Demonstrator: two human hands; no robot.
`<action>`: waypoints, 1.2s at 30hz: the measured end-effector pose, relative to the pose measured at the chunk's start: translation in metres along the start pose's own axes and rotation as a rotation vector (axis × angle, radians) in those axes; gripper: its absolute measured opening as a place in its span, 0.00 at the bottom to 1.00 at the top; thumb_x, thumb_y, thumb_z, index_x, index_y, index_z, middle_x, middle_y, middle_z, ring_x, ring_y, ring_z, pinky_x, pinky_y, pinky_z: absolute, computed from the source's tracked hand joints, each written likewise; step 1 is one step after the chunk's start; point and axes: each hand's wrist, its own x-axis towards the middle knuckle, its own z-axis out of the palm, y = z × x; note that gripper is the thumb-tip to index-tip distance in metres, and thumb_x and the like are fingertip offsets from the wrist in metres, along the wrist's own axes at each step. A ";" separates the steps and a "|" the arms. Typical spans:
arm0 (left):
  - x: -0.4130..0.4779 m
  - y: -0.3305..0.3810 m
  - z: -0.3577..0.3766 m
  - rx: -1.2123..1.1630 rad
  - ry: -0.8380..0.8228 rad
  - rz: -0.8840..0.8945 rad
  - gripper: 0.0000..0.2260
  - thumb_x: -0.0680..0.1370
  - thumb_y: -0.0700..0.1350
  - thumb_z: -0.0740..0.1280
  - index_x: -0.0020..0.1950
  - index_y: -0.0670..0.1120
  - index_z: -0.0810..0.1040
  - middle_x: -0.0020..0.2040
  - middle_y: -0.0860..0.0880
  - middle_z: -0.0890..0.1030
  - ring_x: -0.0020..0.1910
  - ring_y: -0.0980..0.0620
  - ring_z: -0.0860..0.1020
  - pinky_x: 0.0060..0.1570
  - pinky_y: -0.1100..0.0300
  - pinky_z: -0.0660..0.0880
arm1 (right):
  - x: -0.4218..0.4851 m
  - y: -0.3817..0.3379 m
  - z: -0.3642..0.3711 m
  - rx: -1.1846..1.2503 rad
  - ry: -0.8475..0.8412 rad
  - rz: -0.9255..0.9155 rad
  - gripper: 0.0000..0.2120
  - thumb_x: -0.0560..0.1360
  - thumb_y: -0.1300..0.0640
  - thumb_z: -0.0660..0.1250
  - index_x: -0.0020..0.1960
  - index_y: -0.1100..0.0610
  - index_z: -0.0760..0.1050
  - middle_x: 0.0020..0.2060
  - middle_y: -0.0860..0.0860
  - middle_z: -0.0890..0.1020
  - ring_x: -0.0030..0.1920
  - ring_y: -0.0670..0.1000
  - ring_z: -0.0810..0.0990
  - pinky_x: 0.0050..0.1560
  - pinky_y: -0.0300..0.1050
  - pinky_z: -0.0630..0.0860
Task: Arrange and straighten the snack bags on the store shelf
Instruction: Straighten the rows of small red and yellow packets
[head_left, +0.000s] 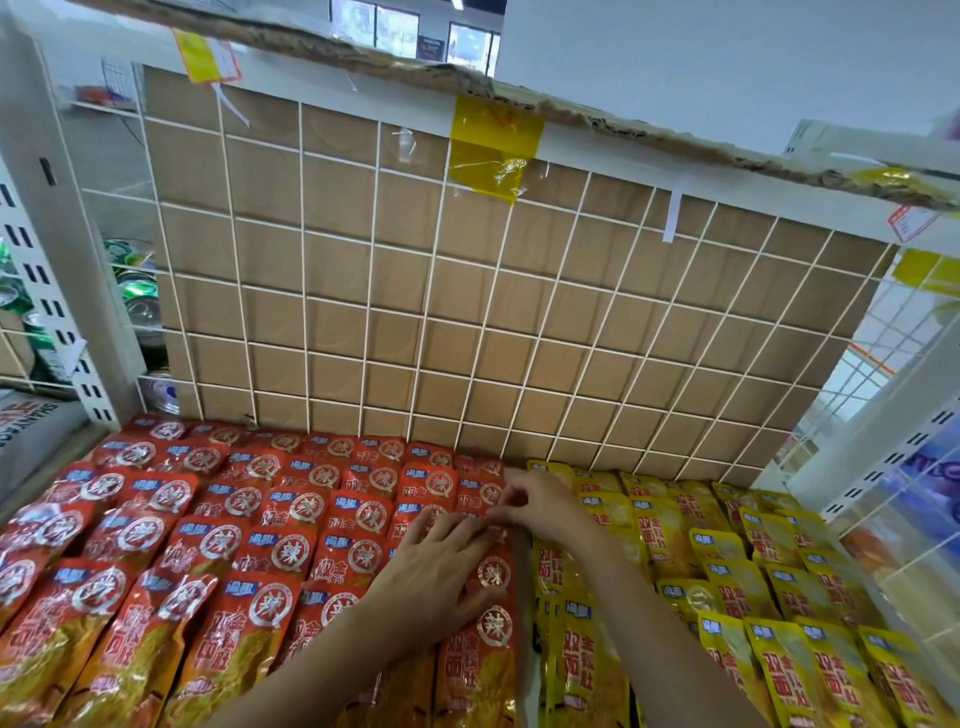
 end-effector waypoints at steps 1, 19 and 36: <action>0.000 0.000 -0.001 0.004 -0.011 -0.003 0.27 0.78 0.65 0.45 0.62 0.54 0.75 0.56 0.59 0.78 0.56 0.59 0.76 0.57 0.55 0.72 | -0.001 0.000 0.000 -0.008 -0.014 -0.005 0.12 0.70 0.45 0.70 0.46 0.53 0.79 0.49 0.49 0.81 0.48 0.48 0.76 0.48 0.43 0.72; -0.003 0.003 -0.015 0.037 -0.102 -0.067 0.29 0.77 0.66 0.42 0.65 0.55 0.73 0.60 0.59 0.76 0.60 0.59 0.74 0.61 0.52 0.73 | -0.008 -0.006 -0.002 0.061 0.047 0.003 0.09 0.71 0.48 0.69 0.45 0.52 0.75 0.45 0.47 0.78 0.47 0.47 0.75 0.46 0.43 0.71; -0.013 -0.016 -0.033 -0.167 0.090 -0.073 0.38 0.70 0.73 0.37 0.73 0.56 0.61 0.72 0.58 0.62 0.73 0.52 0.60 0.69 0.54 0.51 | -0.111 0.018 -0.005 -0.069 0.396 0.062 0.18 0.77 0.45 0.61 0.65 0.48 0.70 0.64 0.46 0.73 0.63 0.50 0.72 0.61 0.47 0.70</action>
